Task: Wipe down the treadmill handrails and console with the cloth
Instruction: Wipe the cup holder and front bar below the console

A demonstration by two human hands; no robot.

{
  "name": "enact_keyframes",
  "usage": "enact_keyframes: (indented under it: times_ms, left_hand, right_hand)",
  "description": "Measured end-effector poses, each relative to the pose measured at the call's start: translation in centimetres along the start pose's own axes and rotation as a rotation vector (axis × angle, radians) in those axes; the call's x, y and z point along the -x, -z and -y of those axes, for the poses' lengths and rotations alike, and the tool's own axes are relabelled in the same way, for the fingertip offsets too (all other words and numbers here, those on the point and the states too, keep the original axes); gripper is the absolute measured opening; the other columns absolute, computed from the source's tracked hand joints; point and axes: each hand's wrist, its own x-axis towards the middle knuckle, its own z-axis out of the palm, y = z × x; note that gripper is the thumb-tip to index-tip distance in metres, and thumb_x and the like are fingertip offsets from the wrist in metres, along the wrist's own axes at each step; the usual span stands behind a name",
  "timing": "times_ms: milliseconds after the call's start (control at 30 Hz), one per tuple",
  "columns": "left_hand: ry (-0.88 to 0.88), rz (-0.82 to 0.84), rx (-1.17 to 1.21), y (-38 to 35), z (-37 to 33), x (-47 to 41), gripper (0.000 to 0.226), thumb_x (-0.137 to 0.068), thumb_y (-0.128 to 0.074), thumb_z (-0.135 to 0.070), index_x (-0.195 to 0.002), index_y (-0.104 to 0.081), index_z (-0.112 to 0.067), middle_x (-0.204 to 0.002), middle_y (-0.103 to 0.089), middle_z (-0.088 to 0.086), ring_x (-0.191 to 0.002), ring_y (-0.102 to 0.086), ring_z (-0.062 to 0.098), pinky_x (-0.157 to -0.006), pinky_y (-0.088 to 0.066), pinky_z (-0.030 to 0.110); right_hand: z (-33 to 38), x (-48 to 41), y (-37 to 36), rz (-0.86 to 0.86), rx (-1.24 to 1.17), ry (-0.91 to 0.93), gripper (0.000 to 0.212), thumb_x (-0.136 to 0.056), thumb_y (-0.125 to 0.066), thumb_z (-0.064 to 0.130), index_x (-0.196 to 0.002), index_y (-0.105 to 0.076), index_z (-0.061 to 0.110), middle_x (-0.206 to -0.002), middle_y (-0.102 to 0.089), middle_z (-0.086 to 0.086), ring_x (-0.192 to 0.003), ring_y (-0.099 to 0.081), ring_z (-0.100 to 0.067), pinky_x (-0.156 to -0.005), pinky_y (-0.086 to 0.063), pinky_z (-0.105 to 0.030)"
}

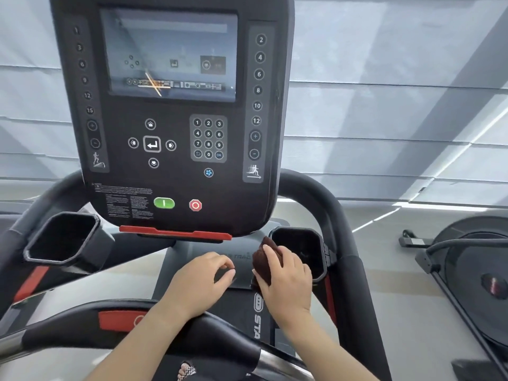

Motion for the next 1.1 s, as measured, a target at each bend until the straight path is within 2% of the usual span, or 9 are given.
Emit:
enact_keyframes:
  times_ms: [167,300,433,567,633,733,867,1100]
  left_hand:
    - [0.004,-0.006,0.047,0.4,0.2,0.2,0.011,-0.089,-0.050,-0.037,-0.092,-0.061,-0.037,-0.094,-0.059,-0.020,-0.085,-0.053,-0.002,-0.075,-0.046,0.020]
    - [0.002,0.010,0.031,0.4,0.0,0.3,0.012,-0.089,-0.049,-0.039,-0.092,-0.060,-0.037,-0.092,-0.058,-0.019,-0.085,-0.053,0.000,-0.073,-0.045,0.020]
    - [-0.006,0.015,0.030,0.4,0.1,0.4,0.013,-0.089,-0.048,-0.040,-0.093,-0.061,-0.037,-0.092,-0.059,-0.019,-0.086,-0.053,0.001,-0.074,-0.046,0.020]
    - [-0.022,0.034,0.029,0.3,0.2,0.3,0.015,-0.089,-0.047,-0.041,-0.092,-0.061,-0.036,-0.089,-0.058,-0.019,-0.085,-0.053,0.002,-0.074,-0.046,0.022]
    - [-0.029,0.042,0.025,0.2,0.1,0.2,0.014,-0.089,-0.047,-0.041,-0.092,-0.060,-0.036,-0.088,-0.057,-0.019,-0.084,-0.053,0.002,-0.074,-0.046,0.022]
    - [-0.024,0.040,0.026,0.1,0.1,0.2,0.015,-0.089,-0.047,-0.042,-0.091,-0.060,-0.035,-0.087,-0.057,-0.018,-0.083,-0.052,0.001,-0.074,-0.045,0.022]
    - [-0.025,0.037,0.032,0.1,0.3,0.1,0.015,-0.089,-0.047,-0.042,-0.091,-0.060,-0.035,-0.087,-0.056,-0.018,-0.082,-0.051,0.000,-0.074,-0.043,0.021]
    - [-0.044,0.057,0.044,0.1,0.3,-0.1,0.017,-0.089,-0.046,-0.043,-0.092,-0.061,-0.035,-0.090,-0.058,-0.018,-0.084,-0.053,0.001,-0.075,-0.046,0.022]
  right_hand:
    - [-1.9,1.2,0.0,-0.025,0.054,0.106,0.054,-0.066,-0.082,0.038,-0.114,-0.064,0.024,-0.103,-0.066,-0.004,-0.087,-0.063,-0.028,-0.068,-0.048,-0.040]
    - [0.2,-0.6,0.4,0.026,-0.016,-0.030,0.044,-0.071,-0.078,0.039,-0.110,-0.067,0.020,-0.101,-0.068,-0.006,-0.086,-0.065,-0.028,-0.067,-0.050,-0.042]
    - [-0.1,-1.1,1.8,0.056,-0.175,-0.096,0.040,-0.082,-0.069,0.038,-0.117,-0.061,0.021,-0.106,-0.065,-0.002,-0.089,-0.061,-0.028,-0.072,-0.048,-0.041]
    - [-2.1,-3.7,3.7,-0.062,-0.238,-0.087,0.040,-0.084,-0.063,0.038,-0.121,-0.055,0.025,-0.115,-0.062,0.000,-0.098,-0.057,-0.026,-0.081,-0.048,-0.042]
    - [-3.3,-6.1,3.9,-0.011,-0.211,-0.105,0.039,-0.087,-0.059,0.042,-0.122,-0.054,0.027,-0.120,-0.060,0.000,-0.104,-0.055,-0.027,-0.085,-0.046,-0.043]
    - [-4.7,-8.4,3.2,0.163,-0.085,-0.193,0.042,-0.089,-0.053,0.049,-0.127,-0.051,0.029,-0.127,-0.056,0.001,-0.112,-0.050,-0.027,-0.090,-0.042,-0.043]
    - [-2.9,-7.9,1.5,0.242,0.041,-0.041,0.041,-0.088,-0.052,0.050,-0.124,-0.052,0.030,-0.120,-0.057,0.002,-0.114,-0.047,-0.026,-0.091,-0.035,-0.041]
    - [-2.7,-6.5,3.5,0.292,-0.152,0.032,0.039,-0.087,-0.056,0.049,-0.122,-0.056,0.031,-0.118,-0.061,0.005,-0.112,-0.051,-0.024,-0.089,-0.042,-0.041]
